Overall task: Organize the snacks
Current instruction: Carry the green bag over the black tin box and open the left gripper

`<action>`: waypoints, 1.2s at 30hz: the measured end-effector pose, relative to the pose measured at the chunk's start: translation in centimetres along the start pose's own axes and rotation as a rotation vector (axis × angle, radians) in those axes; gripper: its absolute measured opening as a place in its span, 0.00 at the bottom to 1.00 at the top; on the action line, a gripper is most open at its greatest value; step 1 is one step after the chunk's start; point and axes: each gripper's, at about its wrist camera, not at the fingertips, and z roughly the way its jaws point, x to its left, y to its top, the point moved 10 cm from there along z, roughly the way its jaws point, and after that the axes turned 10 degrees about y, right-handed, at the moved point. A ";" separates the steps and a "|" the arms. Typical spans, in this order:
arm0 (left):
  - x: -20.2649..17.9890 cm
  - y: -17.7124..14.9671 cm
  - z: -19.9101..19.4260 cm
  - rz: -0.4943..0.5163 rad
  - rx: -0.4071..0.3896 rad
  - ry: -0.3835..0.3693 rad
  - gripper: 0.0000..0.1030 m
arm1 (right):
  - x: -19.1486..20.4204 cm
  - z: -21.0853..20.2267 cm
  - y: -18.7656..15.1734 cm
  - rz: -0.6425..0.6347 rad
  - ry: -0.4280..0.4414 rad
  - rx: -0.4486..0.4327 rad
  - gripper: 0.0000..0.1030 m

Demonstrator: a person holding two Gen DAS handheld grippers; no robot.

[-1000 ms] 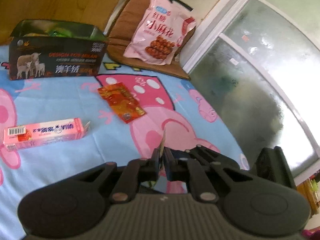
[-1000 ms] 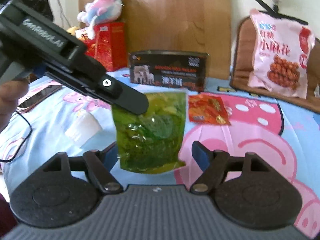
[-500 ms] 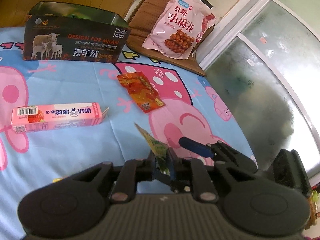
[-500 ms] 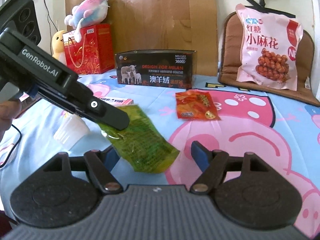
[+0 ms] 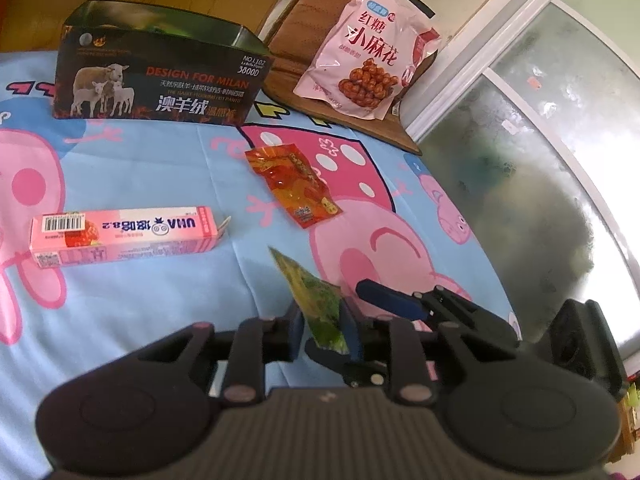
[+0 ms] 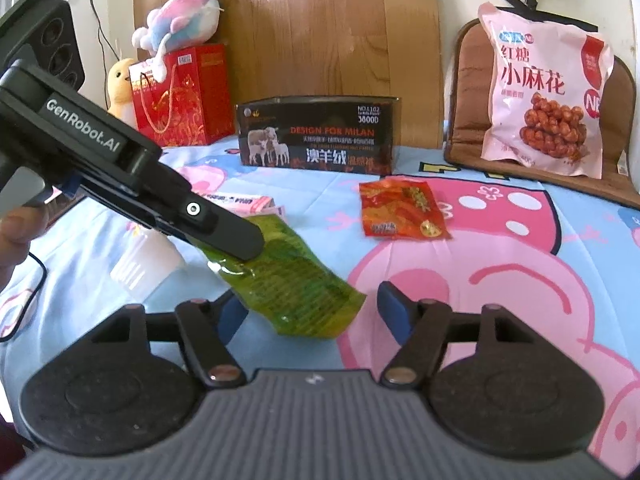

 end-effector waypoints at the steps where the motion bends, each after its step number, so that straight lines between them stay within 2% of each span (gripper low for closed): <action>1: 0.1 0.1 0.0 -0.004 -0.002 0.000 0.14 | 0.0 0.0 0.0 -0.001 -0.001 0.002 0.70; 6: 0.2 0.1 -0.1 0.015 -0.022 -0.008 0.09 | -0.2 0.0 -0.6 0.010 0.003 0.018 0.70; 10: -1.3 0.3 -1.4 0.113 -0.086 -0.031 0.05 | -0.1 0.2 -0.5 0.000 0.004 0.024 0.70; 13: -2.6 0.1 -1.9 0.190 -0.119 -0.011 0.05 | 0.1 0.5 -0.3 -0.002 0.009 0.022 0.68; 14: -2.7 0.1 -2.0 0.200 -0.121 -0.009 0.05 | 0.2 0.6 -0.2 -0.008 0.012 0.020 0.58; 15: -2.8 0.0 -1.9 0.198 -0.118 -0.011 0.05 | 0.4 0.8 -0.2 -0.012 0.017 0.021 0.40; 16: -2.7 0.1 -1.9 0.192 -0.116 -0.010 0.05 | 0.5 0.8 -0.1 -0.020 0.007 0.016 0.34; 17: -2.4 0.1 -1.9 0.185 -0.116 -0.006 0.05 | 0.6 0.9 -0.1 -0.026 0.001 0.018 0.25; 18: -2.1 0.2 -1.8 0.171 -0.114 -0.007 0.05 | 0.6 0.9 0.0 -0.033 -0.004 0.015 0.19; 19: -2.0 0.3 -1.9 0.158 -0.113 -0.015 0.05 | 0.6 0.9 0.1 -0.037 -0.013 0.009 0.17; 20: -1.7 0.4 -2.0 0.143 -0.111 -0.022 0.05 | 0.5 0.9 0.1 -0.042 -0.028 0.005 0.08; 24: -1.3 1.6 -2.8 0.113 -0.134 -0.051 0.05 | 0.3 0.4 1.0 -0.055 -0.057 -0.040 0.08; 29: -1.4 4.4 -4.0 0.136 -0.199 -0.043 0.06 | 0.2 0.5 3.7 -0.121 -0.115 -0.109 0.08; 33: -1.0 8.5 -4.9 0.160 -0.267 -0.024 0.06 | -0.4 1.6 7.2 -0.159 -0.139 -0.166 0.08; 36: 0.1 12.1 -4.4 0.136 -0.296 -0.015 0.06 | -1.5 3.4 10.2 -0.193 -0.162 -0.193 0.08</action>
